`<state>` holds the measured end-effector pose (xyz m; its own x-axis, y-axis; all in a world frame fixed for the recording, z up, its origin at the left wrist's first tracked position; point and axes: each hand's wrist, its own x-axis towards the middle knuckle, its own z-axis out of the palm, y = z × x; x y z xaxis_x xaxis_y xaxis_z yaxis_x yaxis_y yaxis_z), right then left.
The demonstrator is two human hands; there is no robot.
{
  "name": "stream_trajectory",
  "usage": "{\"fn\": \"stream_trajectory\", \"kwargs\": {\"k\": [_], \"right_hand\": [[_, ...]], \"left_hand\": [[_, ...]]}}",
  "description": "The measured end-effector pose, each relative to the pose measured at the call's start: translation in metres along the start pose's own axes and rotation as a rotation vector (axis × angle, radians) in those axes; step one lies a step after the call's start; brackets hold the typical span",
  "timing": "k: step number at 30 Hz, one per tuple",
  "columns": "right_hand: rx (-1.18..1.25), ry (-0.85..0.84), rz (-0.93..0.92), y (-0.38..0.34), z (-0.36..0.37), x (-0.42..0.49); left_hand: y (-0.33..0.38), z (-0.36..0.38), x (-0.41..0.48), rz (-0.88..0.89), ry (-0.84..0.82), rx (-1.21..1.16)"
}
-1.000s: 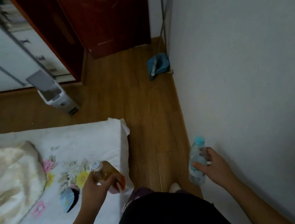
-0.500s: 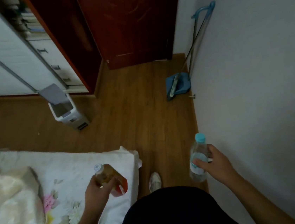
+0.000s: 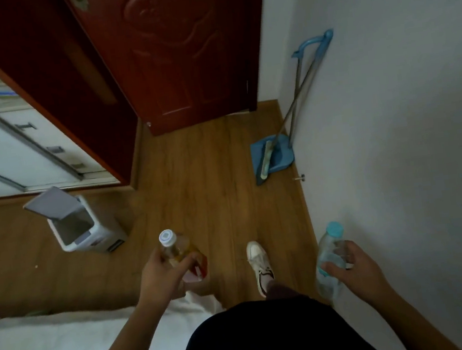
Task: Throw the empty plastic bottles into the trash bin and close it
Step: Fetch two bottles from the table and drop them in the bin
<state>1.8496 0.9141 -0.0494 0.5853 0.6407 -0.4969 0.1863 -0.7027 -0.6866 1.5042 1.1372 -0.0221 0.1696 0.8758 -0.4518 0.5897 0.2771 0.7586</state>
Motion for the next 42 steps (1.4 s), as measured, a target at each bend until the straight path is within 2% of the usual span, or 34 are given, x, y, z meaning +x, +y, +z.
{"fn": "stream_trajectory", "kwargs": {"k": [3, 6, 10, 16, 22, 28, 38, 42], "right_hand": [[-0.052, -0.070, -0.059, -0.051, 0.006, 0.058], [-0.103, -0.189, -0.136, -0.113, 0.018, 0.116], [-0.199, -0.372, -0.237, -0.202, 0.054, 0.185], [-0.352, -0.648, -0.361, -0.317, 0.145, 0.241], [-0.463, -0.831, -0.468, -0.394, 0.249, 0.258], [-0.570, -0.848, -0.463, -0.451, 0.327, 0.280], [-0.578, -0.786, -0.359, -0.536, 0.403, 0.314], [-0.619, -0.825, -0.365, -0.580, 0.450, 0.325]], "left_hand": [[0.003, -0.013, 0.033, -0.079, 0.023, -0.057], [0.006, -0.024, 0.049, -0.184, 0.114, -0.104], [0.007, -0.039, 0.051, -0.288, 0.350, -0.156], [-0.014, -0.064, 0.031, -0.452, 0.656, -0.282], [-0.048, -0.094, 0.030, -0.637, 0.843, -0.375], [-0.067, -0.145, 0.077, -0.719, 0.907, -0.472], [-0.059, -0.282, 0.197, -0.586, 0.877, -0.435], [-0.059, -0.323, 0.234, -0.588, 0.872, -0.449]]}}
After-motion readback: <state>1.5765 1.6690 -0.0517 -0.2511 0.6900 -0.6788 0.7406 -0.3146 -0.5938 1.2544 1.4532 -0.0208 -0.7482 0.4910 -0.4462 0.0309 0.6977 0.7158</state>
